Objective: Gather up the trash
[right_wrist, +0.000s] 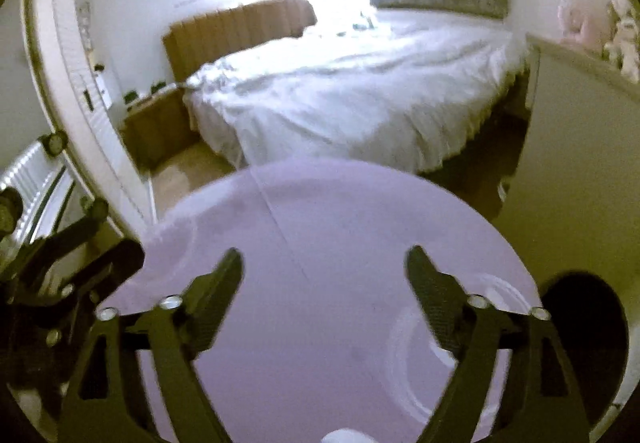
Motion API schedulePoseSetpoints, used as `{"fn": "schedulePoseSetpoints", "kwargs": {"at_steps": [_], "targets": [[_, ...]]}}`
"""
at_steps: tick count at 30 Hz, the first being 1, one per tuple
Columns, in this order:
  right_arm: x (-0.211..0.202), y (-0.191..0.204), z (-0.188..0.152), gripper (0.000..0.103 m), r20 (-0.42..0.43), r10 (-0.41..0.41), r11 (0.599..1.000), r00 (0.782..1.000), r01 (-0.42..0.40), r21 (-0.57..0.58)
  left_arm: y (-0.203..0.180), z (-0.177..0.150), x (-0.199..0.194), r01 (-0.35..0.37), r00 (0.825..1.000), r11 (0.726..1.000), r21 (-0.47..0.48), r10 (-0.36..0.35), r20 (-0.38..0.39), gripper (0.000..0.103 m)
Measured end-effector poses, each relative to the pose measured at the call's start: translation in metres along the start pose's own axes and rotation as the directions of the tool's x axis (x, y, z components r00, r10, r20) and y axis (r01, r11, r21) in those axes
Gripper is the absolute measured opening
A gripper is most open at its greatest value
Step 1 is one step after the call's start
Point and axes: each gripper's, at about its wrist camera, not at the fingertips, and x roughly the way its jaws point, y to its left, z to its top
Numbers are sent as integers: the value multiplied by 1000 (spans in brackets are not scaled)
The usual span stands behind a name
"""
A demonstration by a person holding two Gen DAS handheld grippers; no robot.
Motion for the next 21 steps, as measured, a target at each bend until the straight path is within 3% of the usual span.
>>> {"fn": "schedulePoseSetpoints", "kwargs": {"at_steps": [4, 9, 15, 21], "targets": [[-1, 27, -4, 97, 96, -51, 999, 994, 51, 1, 14, -4, -15, -19, 1000, 1000, -23, 20, 21, 98], [-8, 27, -26, 98, 181, -143, 989, 973, 136, 52, 29, -10, -20, -47, 999, 997, -59, 49, 21, 98], [-3, 19, -52, 98, 184, -241, 969, 953, 227, 92, 36, -22, -14, -49, 999, 997, -59, 50, 14, 98], [-2, 9, -70, 98, 194, -284, 958, 939, 266, 111, 36, -38, -3, -71, 997, 996, -63, 71, 0, 98]]}}
